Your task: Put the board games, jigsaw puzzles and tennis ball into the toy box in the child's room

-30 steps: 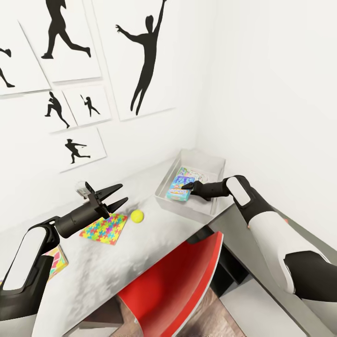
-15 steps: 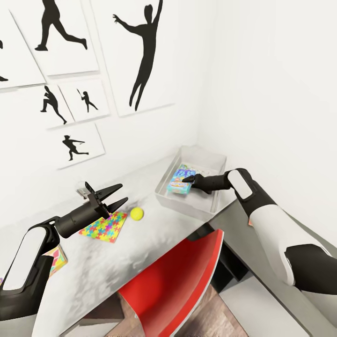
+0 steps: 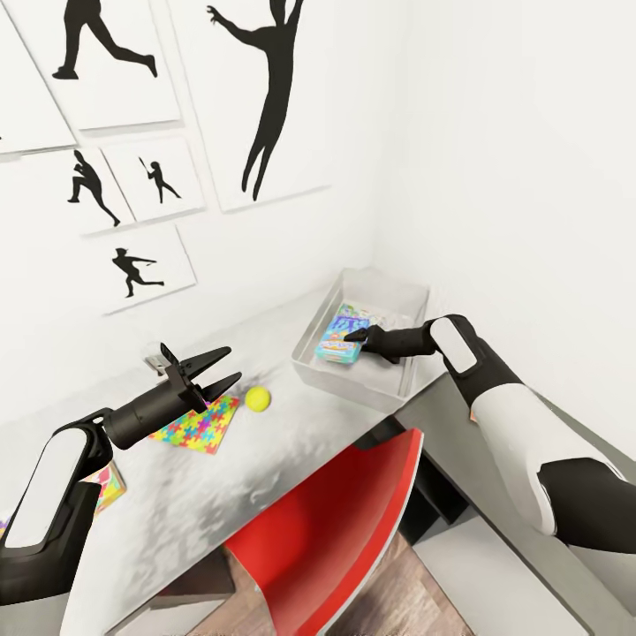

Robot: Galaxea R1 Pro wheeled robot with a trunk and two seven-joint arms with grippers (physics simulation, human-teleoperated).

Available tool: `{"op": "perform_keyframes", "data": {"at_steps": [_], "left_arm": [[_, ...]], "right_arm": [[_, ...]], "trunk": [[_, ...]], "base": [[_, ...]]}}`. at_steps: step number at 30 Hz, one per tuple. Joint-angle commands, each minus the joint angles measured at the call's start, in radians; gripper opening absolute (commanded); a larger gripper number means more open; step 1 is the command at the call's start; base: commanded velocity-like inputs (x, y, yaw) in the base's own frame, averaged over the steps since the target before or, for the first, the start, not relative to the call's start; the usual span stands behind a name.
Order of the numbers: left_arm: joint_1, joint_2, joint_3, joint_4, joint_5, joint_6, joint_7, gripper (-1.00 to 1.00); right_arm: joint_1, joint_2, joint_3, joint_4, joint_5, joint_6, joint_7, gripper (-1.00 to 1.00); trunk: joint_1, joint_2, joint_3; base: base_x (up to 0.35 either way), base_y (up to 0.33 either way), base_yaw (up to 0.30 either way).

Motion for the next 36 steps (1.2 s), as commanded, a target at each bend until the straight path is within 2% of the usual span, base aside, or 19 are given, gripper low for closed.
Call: {"op": "perform_keyframes", "data": {"at_steps": [1, 36], "left_arm": [[-0.001, 0.000, 0.001, 0.000, -0.010, 0.003, -0.010, 1.00], [-0.001, 0.001, 0.001, 0.000, -0.010, 0.003, -0.010, 1.00]], "right_arm": [[-0.001, -0.001, 0.003, 0.000, 0.007, 0.001, 0.013, -1.00], [0.001, 0.001, 0.003, -0.001, 0.007, 0.000, 0.014, -1.00]], "trunk": [[0.000, -0.002, -0.003], [0.000, -0.002, -0.057]], "base": [[0.000, 0.000, 0.000], [0.000, 0.000, 0.000]]}}
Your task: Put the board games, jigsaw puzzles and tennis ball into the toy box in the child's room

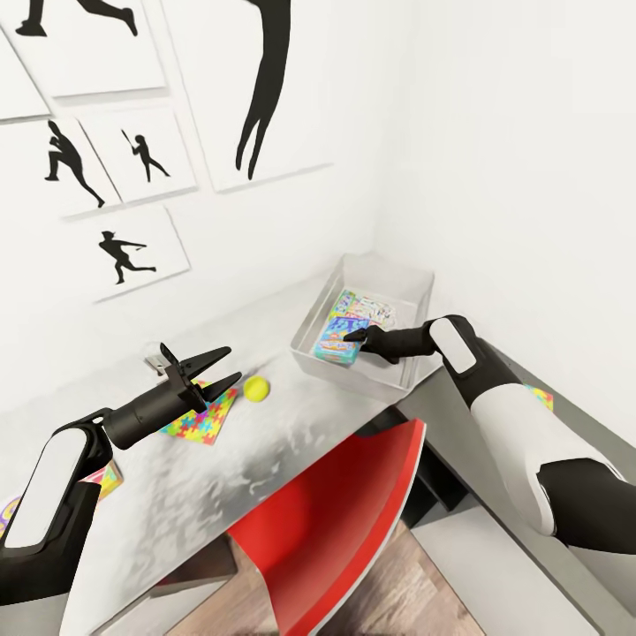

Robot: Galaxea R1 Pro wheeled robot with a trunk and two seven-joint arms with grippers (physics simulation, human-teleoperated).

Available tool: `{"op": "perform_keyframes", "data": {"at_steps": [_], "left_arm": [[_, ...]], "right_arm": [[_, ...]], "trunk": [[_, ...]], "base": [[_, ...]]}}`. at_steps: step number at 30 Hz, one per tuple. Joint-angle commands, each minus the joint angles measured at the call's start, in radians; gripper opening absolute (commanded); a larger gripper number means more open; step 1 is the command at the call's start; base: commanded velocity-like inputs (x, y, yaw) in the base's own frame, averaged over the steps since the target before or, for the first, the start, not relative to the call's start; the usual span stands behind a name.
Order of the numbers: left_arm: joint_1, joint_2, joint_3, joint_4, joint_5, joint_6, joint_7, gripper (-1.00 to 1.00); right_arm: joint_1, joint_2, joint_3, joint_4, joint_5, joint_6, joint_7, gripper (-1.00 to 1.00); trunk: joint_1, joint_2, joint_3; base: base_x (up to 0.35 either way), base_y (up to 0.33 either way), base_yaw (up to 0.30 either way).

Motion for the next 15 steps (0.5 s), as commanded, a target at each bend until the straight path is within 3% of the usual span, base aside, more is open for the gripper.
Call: {"op": "perform_keyframes", "data": {"at_steps": [1, 15], "left_arm": [[-0.001, 0.000, 0.001, 0.000, -0.010, 0.003, -0.010, 1.00], [-0.001, 0.000, 0.001, 0.000, -0.010, 0.004, -0.011, 1.00]], "right_arm": [[-0.001, -0.001, 0.004, 0.000, 0.010, 0.001, 0.013, -1.00], [-0.004, -0.002, 0.003, -0.027, 0.010, 0.001, 0.013, -1.00]], "trunk": [[0.000, -0.002, -0.002], [0.000, -0.002, -0.004]], "base": [[0.000, 0.000, 0.000], [0.000, 0.000, 0.000]]}}
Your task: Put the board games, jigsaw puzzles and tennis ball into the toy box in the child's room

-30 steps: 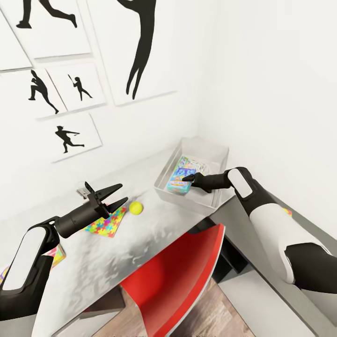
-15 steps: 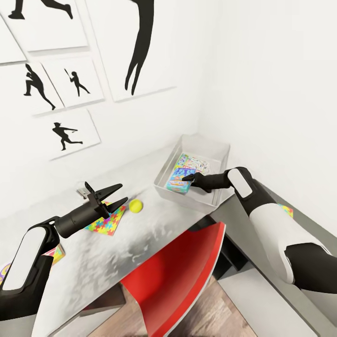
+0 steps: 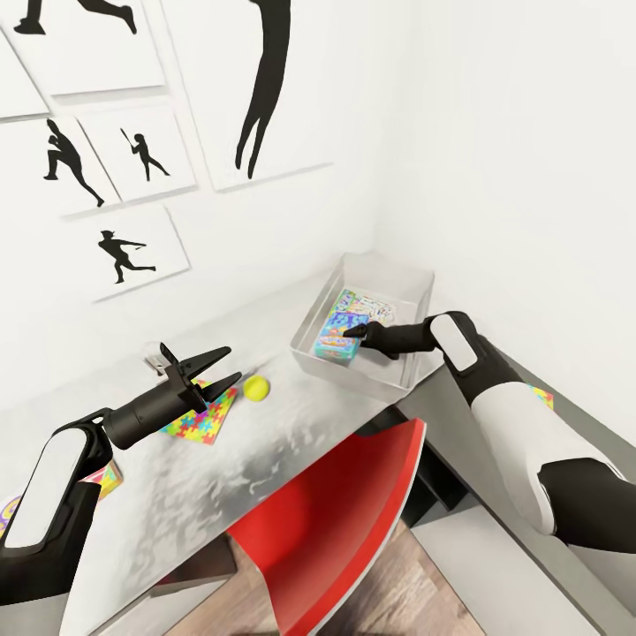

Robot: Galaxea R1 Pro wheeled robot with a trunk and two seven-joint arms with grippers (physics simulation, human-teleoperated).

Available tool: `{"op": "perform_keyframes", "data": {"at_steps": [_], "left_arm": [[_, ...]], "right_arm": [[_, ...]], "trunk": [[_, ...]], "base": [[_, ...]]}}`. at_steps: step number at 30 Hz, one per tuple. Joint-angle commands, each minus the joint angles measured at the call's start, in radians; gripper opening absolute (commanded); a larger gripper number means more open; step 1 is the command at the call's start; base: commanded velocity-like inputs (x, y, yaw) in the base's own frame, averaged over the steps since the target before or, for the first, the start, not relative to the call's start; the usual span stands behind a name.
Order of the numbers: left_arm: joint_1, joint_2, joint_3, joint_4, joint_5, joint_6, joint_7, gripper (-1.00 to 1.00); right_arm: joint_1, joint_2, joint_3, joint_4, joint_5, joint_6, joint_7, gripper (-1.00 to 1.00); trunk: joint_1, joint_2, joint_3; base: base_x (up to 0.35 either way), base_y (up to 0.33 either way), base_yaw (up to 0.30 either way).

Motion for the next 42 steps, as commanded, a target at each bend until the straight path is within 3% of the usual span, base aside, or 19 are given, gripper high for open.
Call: {"op": "perform_keyframes", "data": {"at_steps": [1, 29, 42], "left_arm": [[-0.001, 0.000, 0.001, 0.000, -0.010, 0.004, -0.010, 1.00], [-0.001, 0.000, 0.001, 0.000, -0.010, 0.003, -0.010, 1.00], [-0.001, -0.001, 0.001, 0.000, -0.010, 0.003, -0.010, 1.00]], "right_arm": [[-0.001, -0.001, 0.003, -0.001, 0.009, 0.001, 0.013, -1.00], [0.000, -0.002, 0.003, -0.008, 0.009, 0.001, 0.014, -1.00], [-0.001, -0.037, 0.002, -0.008, 0.009, 0.001, 0.014, -1.00]], "trunk": [[0.001, -0.002, -0.002], [0.001, -0.002, -0.037], [0.001, -0.002, -0.039]], "base": [[0.000, 0.000, 0.000], [0.000, 0.000, 0.055], [0.000, 0.000, 0.009]]}}
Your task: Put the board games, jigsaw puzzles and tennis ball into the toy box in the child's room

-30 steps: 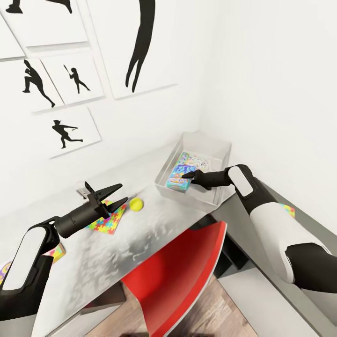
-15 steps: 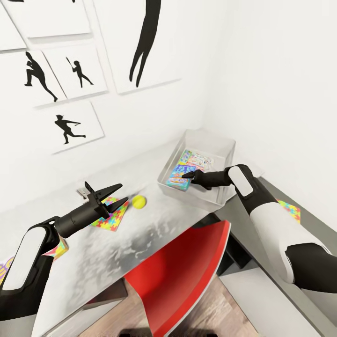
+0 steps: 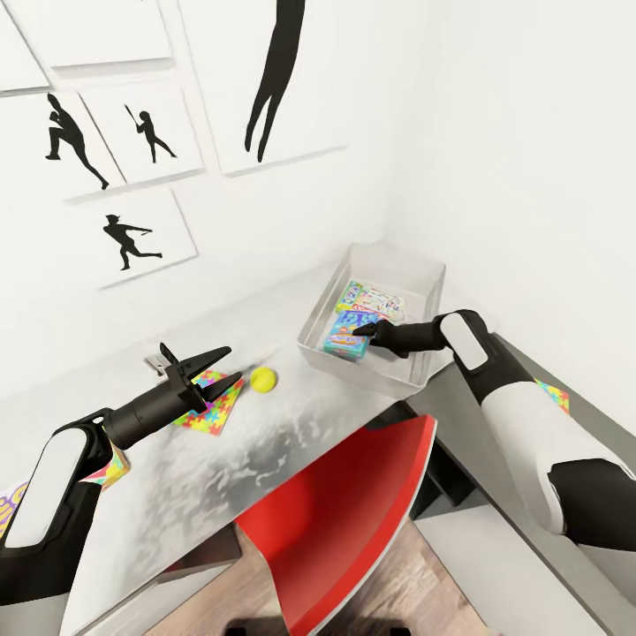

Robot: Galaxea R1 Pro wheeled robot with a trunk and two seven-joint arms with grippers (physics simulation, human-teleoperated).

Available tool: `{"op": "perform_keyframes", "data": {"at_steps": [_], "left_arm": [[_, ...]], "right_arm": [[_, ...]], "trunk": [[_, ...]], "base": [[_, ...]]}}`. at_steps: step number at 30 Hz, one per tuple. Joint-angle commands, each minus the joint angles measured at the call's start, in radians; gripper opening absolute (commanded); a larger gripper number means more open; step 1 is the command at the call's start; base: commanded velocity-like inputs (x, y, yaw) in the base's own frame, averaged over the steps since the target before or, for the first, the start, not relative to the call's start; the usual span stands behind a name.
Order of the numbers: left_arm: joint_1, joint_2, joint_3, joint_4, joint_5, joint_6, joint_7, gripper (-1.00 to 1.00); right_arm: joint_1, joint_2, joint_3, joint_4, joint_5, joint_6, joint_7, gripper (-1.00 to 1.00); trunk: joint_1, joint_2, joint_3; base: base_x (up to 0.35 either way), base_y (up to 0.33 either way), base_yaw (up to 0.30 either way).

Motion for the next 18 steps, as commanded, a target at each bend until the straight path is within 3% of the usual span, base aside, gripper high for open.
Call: {"op": "perform_keyframes", "data": {"at_steps": [1, 18], "left_arm": [[-0.001, 0.000, 0.001, 0.000, -0.010, 0.003, -0.010, 1.00], [-0.001, 0.000, 0.001, 0.000, -0.010, 0.003, -0.010, 1.00]], "right_arm": [[-0.001, -0.002, 0.003, 0.000, 0.007, 0.001, 0.013, -1.00], [-0.001, -0.005, 0.003, 0.000, 0.007, 0.001, 0.013, -1.00]], "trunk": [[0.001, -0.002, -0.001], [0.001, -0.002, -0.019]], "base": [[0.000, 0.000, 0.001], [0.000, 0.000, 0.000]]}}
